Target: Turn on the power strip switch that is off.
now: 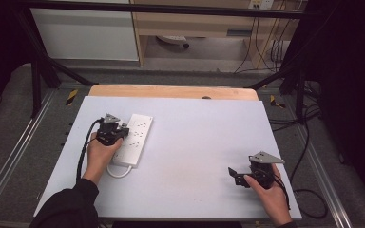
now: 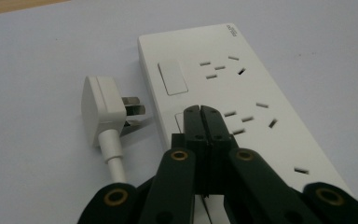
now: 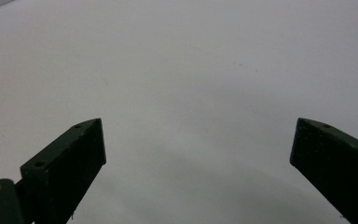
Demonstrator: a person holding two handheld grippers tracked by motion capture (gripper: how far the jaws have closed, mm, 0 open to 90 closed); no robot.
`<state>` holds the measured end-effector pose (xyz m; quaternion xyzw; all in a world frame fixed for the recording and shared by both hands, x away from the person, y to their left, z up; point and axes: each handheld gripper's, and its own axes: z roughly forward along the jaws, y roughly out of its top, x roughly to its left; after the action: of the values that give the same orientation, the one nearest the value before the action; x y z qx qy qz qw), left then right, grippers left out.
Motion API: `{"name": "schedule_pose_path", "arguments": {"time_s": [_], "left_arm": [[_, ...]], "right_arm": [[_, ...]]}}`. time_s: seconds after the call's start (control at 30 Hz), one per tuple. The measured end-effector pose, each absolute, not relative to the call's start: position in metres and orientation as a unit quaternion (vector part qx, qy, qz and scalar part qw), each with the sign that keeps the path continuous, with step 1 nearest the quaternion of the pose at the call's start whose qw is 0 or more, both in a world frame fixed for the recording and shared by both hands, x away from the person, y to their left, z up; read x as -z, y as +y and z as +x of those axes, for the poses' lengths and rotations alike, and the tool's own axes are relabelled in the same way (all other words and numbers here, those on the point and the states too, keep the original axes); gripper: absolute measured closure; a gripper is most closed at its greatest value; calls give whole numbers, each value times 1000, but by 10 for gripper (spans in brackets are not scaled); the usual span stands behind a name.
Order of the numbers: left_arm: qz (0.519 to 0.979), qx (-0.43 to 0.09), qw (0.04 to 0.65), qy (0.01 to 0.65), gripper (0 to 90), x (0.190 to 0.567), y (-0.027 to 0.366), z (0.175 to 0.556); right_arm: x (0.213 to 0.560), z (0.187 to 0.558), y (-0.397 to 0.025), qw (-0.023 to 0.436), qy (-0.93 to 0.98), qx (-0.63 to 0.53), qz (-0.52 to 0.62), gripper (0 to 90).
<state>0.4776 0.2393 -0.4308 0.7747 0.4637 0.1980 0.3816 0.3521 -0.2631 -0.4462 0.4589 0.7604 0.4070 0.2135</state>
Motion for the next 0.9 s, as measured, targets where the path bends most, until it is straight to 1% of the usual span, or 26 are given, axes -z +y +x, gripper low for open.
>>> {"name": "schedule_pose_path", "arguments": {"time_s": [0.9], "left_arm": [[771, -196, 388, 465, 900, 432, 240, 477]], "right_arm": [[447, 352, -262, 212, 763, -404, 458, 37]]}}
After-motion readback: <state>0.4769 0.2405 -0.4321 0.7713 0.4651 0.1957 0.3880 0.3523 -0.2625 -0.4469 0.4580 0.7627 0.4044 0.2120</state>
